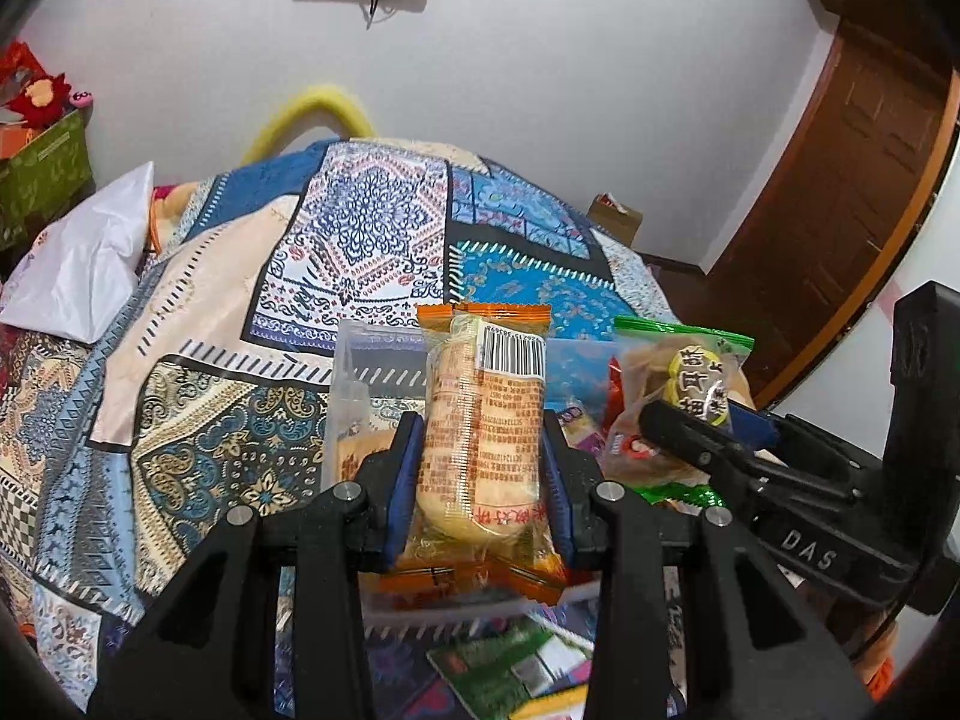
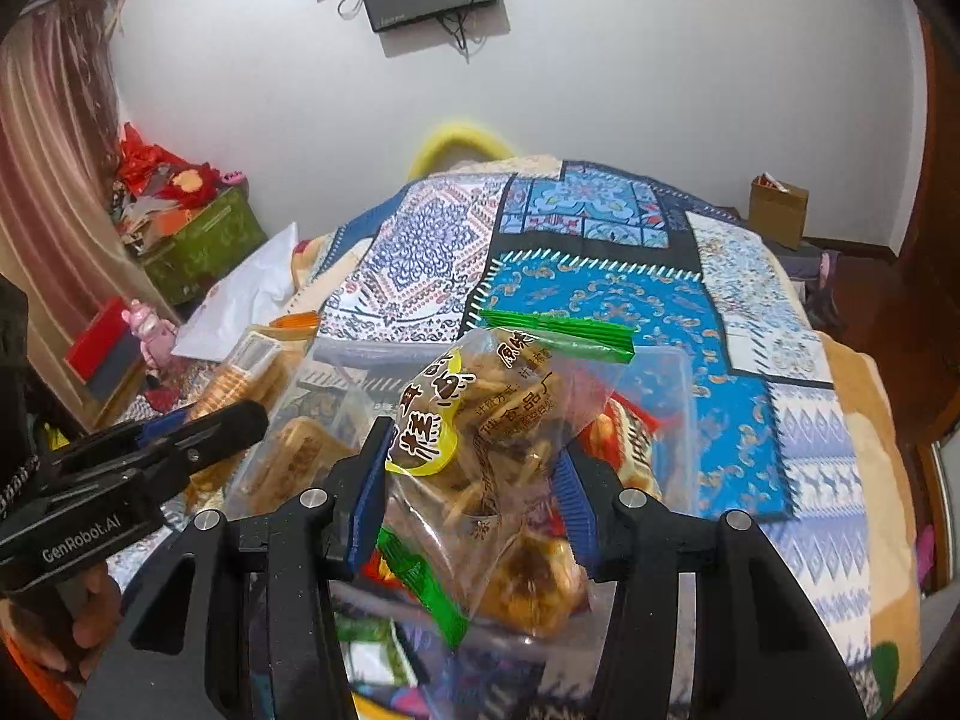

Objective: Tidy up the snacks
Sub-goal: 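Carry the wafer pack and cracker bag over the clear box and release both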

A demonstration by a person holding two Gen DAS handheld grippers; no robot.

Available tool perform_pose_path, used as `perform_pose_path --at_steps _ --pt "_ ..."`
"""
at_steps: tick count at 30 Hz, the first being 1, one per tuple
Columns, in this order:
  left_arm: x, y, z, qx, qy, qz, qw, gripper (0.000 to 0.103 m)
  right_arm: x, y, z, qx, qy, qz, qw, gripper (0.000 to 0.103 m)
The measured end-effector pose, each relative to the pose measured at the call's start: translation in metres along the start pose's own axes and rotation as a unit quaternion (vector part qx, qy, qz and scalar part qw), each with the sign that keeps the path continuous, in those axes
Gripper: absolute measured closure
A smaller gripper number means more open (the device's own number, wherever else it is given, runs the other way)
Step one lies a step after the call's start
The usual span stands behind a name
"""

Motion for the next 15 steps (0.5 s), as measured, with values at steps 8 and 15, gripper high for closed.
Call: perform_pose_path --at_steps 8,15 --pt "-0.006 -0.042 -0.001 -0.031 0.001 -0.007 0.9995 0.066 0.002 -0.035 0.004 -0.035 0.024 0.015 0.999 0.056" --pt "-0.009 -0.060 -0.001 -0.044 0.012 -0.006 0.9989 0.066 0.007 -0.047 -0.001 -0.049 0.023 0.008 0.999 0.056"
Point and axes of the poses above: each gripper's, at about its wrist camera, not at the fingertips, and y roughly against the way its jaws point, x to its right, z to its underside, the point moved 5 cm from there along -y, roughly the way its jaws point, and after that the axes turned 9 degrees about -y, right-handed, at the moved point
